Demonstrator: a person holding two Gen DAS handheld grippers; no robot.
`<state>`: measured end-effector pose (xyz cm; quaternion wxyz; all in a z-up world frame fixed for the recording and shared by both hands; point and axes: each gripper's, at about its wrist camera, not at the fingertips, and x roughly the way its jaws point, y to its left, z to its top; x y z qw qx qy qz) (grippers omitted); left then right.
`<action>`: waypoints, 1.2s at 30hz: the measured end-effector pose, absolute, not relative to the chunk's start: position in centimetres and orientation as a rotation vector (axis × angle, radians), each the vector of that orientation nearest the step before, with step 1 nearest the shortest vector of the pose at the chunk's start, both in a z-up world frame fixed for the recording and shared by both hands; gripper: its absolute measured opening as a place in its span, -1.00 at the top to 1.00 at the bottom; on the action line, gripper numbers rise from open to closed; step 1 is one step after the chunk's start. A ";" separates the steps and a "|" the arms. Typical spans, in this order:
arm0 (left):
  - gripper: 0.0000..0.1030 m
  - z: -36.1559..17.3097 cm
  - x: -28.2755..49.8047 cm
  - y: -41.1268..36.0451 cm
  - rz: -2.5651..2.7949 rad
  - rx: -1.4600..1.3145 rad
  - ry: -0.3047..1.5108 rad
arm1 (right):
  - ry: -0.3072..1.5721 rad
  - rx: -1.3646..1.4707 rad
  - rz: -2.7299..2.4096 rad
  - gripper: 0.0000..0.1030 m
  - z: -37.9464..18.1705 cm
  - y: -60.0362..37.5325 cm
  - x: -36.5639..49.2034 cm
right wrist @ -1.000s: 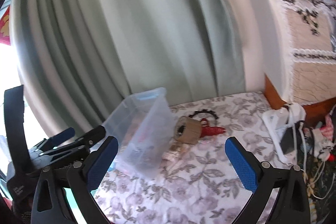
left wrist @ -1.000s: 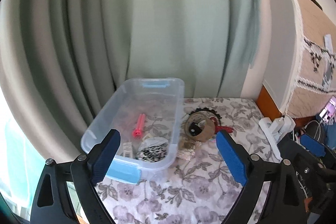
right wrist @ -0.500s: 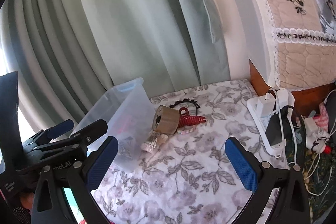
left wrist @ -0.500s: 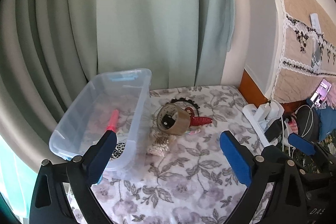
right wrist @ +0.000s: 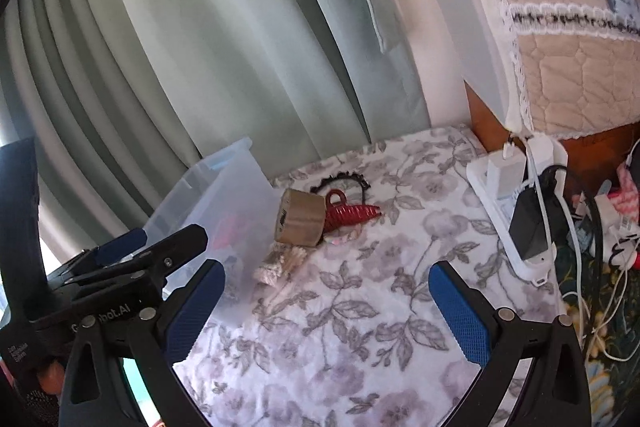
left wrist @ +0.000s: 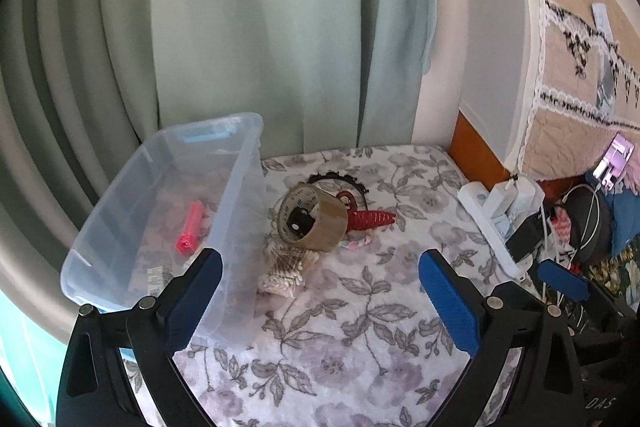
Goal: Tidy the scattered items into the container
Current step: 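Withdraw both grippers from the box toward the tape roll and claw clip, then grasp the brown tape roll with the left gripper while the right grasps the red claw clip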
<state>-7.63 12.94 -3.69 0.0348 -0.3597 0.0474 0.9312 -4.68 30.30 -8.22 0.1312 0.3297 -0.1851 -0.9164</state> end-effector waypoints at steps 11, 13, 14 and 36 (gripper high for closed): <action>-0.92 -6.2 -10.9 13.9 2.821 -1.126 0.108 | -0.542 1.016 -2.683 -1.00 -10.3 31.6 -7.3; -0.92 -6.4 -11.7 14.1 2.811 -1.113 0.098 | -0.564 1.024 -2.677 -1.00 -10.6 31.9 -8.1; -0.92 -6.5 -12.0 14.2 2.806 -1.111 0.095 | -0.574 1.028 -2.673 -1.00 -10.8 32.0 -8.4; -0.93 -11.9 -19.7 14.1 2.690 -1.272 0.037 | -0.520 1.245 -2.562 -1.00 -15.3 31.9 -16.3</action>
